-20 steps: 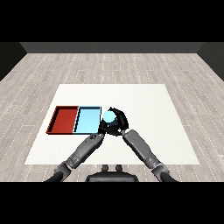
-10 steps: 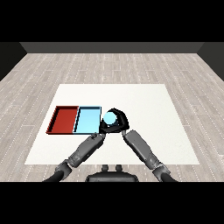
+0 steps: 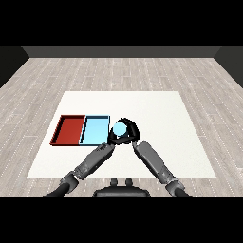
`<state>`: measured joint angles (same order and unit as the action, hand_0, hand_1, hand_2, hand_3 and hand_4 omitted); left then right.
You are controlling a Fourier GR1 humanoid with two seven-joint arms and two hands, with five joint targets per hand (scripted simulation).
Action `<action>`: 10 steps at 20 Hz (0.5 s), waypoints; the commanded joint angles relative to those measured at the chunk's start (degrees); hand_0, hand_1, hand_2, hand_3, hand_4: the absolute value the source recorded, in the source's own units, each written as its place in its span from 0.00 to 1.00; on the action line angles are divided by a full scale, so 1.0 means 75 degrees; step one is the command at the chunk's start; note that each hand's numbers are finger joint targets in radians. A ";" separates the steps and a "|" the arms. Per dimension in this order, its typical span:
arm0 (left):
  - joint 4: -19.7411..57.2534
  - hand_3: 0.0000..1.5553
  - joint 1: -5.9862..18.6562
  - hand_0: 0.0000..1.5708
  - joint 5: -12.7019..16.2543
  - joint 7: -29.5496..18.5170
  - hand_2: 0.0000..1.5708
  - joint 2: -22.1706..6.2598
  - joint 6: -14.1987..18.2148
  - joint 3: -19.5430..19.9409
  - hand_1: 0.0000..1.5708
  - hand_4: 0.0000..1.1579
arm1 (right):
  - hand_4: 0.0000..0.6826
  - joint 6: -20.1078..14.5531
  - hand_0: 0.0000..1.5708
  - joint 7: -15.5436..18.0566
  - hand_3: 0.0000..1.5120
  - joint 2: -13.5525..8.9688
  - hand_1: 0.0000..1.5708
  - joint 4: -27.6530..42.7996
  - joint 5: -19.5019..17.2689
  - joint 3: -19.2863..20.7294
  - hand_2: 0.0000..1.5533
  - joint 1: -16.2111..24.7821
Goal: Pick the blue can and put it in the blue box
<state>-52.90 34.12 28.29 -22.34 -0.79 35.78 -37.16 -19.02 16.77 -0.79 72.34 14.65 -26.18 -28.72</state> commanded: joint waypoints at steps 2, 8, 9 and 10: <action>-0.0114 0.94 0.0022 1.00 -0.0623 0.0223 0.99 0.0052 -0.0212 0.0565 1.00 0.99 | 0.73 -0.0117 0.85 0.0169 0.86 0.0100 0.85 -0.0278 0.0166 -0.0161 0.90 -0.0187; -0.0224 0.94 0.0020 1.00 -0.0506 0.0310 0.99 0.0101 0.0185 0.0334 1.00 0.98 | 0.00 -0.0312 0.00 -0.0516 0.00 0.0100 0.00 0.0046 -0.0598 -0.0082 0.00 -0.0077; -0.0457 0.94 -0.0158 1.00 -0.0884 0.0596 0.99 -0.0070 -0.0083 0.0669 1.00 0.98 | 0.00 -0.0304 0.00 -0.0518 0.00 0.0100 0.00 0.0048 -0.0604 -0.0075 0.00 -0.0072; 0.0072 0.94 0.0176 1.00 -0.0151 0.0072 0.99 0.0100 0.0068 0.0260 1.00 0.98 | 0.00 -0.0718 0.00 -0.0436 0.00 0.0101 0.00 -0.0244 -0.0226 -0.0448 0.00 -0.0352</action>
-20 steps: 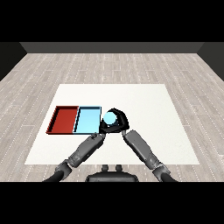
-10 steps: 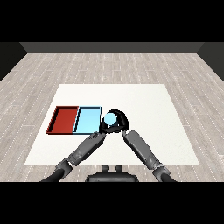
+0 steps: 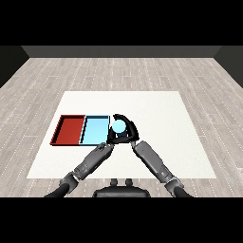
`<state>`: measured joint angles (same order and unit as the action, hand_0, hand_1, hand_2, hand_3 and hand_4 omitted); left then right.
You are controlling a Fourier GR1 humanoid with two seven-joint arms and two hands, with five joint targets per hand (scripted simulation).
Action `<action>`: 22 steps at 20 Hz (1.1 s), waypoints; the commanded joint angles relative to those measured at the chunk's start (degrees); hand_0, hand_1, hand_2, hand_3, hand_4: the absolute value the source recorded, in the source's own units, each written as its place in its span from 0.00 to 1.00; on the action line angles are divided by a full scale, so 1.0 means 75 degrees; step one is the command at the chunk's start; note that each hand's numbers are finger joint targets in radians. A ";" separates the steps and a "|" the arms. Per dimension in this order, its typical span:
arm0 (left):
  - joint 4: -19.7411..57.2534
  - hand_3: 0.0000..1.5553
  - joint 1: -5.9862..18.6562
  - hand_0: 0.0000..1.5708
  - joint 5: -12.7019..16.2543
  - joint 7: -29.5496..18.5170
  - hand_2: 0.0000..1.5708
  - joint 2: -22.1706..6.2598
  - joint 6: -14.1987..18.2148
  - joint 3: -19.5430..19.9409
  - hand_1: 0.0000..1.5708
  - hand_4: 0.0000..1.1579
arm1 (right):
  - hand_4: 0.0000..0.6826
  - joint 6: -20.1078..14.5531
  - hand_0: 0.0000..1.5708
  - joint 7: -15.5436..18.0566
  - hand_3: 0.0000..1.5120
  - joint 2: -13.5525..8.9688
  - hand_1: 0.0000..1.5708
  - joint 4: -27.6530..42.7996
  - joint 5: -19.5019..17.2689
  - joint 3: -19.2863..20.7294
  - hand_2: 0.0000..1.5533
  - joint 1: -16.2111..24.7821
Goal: Pick the blue can and put it in the blue box
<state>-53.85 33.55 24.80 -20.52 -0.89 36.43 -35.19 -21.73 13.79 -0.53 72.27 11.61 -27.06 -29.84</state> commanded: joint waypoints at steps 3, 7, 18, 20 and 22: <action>-0.0347 0.95 0.0248 1.00 -0.0005 0.0570 1.00 0.0114 0.0214 0.0128 1.00 0.99 | 0.00 0.0496 0.00 -0.0154 0.00 -0.0146 0.00 0.0014 -0.0278 0.0465 0.00 0.0044; -0.0550 0.96 -0.0195 1.00 -0.0582 0.0441 1.00 0.0115 0.0112 0.0309 1.00 0.99 | 0.00 0.0416 0.00 0.0076 0.00 -0.0032 0.00 -0.0076 -0.0251 0.0690 0.00 0.0138; 0.0188 0.96 -0.0387 1.00 -0.0324 -0.0361 1.00 0.0024 -0.0228 0.1062 1.00 0.99 | 0.00 0.1363 0.00 -0.0133 0.00 -0.0718 0.00 0.2248 0.1106 0.1935 0.00 0.1266; -0.0161 0.95 -0.0568 1.00 -0.0480 -0.0468 1.00 -0.0147 0.0016 0.1104 1.00 0.99 | 0.00 0.1387 0.00 0.0068 0.00 -0.0923 0.00 0.2539 0.1247 0.2338 0.00 0.1533; 0.0064 0.94 -0.0368 1.00 -0.0530 -0.0338 1.00 -0.0199 -0.0108 0.1303 1.00 0.98 | 0.00 0.1282 0.00 -0.0457 0.00 -0.0933 0.00 0.3290 0.1440 0.2497 0.00 0.1436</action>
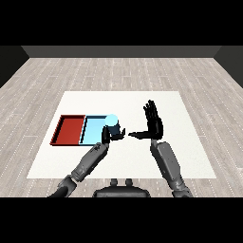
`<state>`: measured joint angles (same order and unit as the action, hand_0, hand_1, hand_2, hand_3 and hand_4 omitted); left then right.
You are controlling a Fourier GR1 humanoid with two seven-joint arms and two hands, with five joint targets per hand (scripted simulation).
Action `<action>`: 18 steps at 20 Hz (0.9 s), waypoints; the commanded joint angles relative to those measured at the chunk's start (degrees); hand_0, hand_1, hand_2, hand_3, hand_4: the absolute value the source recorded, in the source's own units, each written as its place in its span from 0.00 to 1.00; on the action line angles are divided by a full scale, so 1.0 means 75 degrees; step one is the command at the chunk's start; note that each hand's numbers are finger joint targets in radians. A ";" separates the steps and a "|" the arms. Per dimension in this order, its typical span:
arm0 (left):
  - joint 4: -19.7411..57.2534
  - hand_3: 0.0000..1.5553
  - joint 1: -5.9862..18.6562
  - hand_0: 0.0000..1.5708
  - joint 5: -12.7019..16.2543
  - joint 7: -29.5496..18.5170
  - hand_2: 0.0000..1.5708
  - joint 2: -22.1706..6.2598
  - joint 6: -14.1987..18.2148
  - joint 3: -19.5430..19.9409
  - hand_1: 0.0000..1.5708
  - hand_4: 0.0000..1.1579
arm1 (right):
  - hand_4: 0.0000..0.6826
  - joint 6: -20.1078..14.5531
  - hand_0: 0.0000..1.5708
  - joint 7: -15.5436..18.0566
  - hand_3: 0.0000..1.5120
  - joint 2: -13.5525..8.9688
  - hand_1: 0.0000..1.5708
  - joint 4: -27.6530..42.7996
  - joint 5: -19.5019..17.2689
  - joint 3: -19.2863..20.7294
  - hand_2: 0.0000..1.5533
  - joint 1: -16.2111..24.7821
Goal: Pick the blue can and put it in the blue box
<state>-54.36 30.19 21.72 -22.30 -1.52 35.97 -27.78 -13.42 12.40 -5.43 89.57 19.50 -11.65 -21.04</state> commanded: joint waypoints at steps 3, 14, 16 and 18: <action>-0.0038 0.95 0.0027 1.00 -0.0283 0.0057 1.00 -0.0327 0.0144 0.0504 1.00 0.99 | 0.00 0.0256 0.00 0.0093 0.00 -0.0407 0.00 0.1142 0.0587 0.0933 0.00 0.0967; 0.3056 0.97 0.1848 1.00 -0.0555 0.0845 1.00 -0.1301 -0.0596 0.1750 1.00 0.95 | 0.00 0.0744 0.00 0.0513 0.00 -0.0552 0.00 0.0173 0.0797 0.1691 0.00 0.1152; 0.3501 0.96 0.1701 1.00 -0.0478 0.0893 1.00 -0.1706 -0.1036 0.1916 1.00 0.95 | 0.00 0.0868 0.00 0.0728 0.00 -0.0505 0.00 -0.0188 0.0869 0.1824 0.00 0.0992; 0.4357 0.96 0.1954 1.00 -0.0548 0.0886 1.00 -0.1629 -0.1171 0.2011 1.00 0.95 | 0.00 0.0675 0.00 0.0605 0.00 -0.0444 0.00 -0.0127 0.0731 0.1731 0.00 0.0891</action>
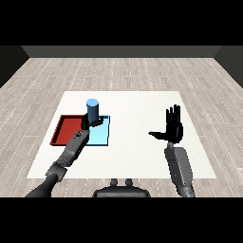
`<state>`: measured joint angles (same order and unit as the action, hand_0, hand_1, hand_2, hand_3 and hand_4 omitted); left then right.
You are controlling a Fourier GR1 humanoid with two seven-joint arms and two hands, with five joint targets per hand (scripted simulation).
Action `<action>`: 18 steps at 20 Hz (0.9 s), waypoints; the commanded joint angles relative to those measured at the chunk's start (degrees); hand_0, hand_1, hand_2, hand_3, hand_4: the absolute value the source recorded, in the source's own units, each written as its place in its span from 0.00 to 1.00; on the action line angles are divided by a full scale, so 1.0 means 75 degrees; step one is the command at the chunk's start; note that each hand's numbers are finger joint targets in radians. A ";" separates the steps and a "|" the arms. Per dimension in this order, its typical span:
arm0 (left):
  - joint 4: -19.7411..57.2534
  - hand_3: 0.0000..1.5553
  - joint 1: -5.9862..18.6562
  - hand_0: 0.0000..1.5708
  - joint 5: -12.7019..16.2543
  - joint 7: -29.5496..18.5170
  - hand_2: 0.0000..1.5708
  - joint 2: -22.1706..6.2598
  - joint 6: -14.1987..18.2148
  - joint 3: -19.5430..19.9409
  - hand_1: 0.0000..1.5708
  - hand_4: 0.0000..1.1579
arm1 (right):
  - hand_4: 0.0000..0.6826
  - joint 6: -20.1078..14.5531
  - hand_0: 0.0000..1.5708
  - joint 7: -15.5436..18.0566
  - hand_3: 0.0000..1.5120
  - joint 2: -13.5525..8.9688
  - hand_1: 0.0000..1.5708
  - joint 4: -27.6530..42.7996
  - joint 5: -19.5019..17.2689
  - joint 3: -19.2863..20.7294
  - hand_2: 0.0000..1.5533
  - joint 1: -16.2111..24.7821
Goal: Pick the blue can and put it in the blue box
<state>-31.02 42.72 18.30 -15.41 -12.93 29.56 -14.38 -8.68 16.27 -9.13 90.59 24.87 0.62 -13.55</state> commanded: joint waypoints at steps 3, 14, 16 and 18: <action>0.1873 0.93 0.0476 1.00 -0.0235 0.0631 1.00 -0.0132 -0.0156 0.0197 1.00 0.88 | 0.00 0.0131 0.00 -0.0095 0.00 -0.0062 0.00 -0.0518 0.0142 0.0251 0.00 -0.0341; 0.3946 0.27 0.0159 0.56 -0.0696 0.0941 0.48 0.0609 -0.0064 0.0056 0.56 0.81 | 0.00 0.0288 0.00 0.0283 0.00 0.0027 0.00 -0.1153 0.0047 0.0361 0.00 -0.0636; 0.4000 0.35 0.0393 0.74 -0.0430 0.1373 0.69 0.0221 -0.0728 0.0348 0.74 0.67 | 0.00 0.0258 0.00 0.0363 0.00 0.0151 0.00 -0.1140 -0.0117 0.0163 0.00 -0.0599; 0.4085 0.00 0.0262 0.63 -0.0715 0.1141 0.60 0.0275 -0.0947 0.0105 0.63 0.45 | 0.00 0.0437 0.00 0.0352 0.00 0.0085 0.00 -0.1157 0.0076 0.0316 0.00 -0.0484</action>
<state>-3.39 46.31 14.02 -7.29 -9.78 25.70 -13.07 -5.67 18.41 -9.10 82.99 25.40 2.95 -16.52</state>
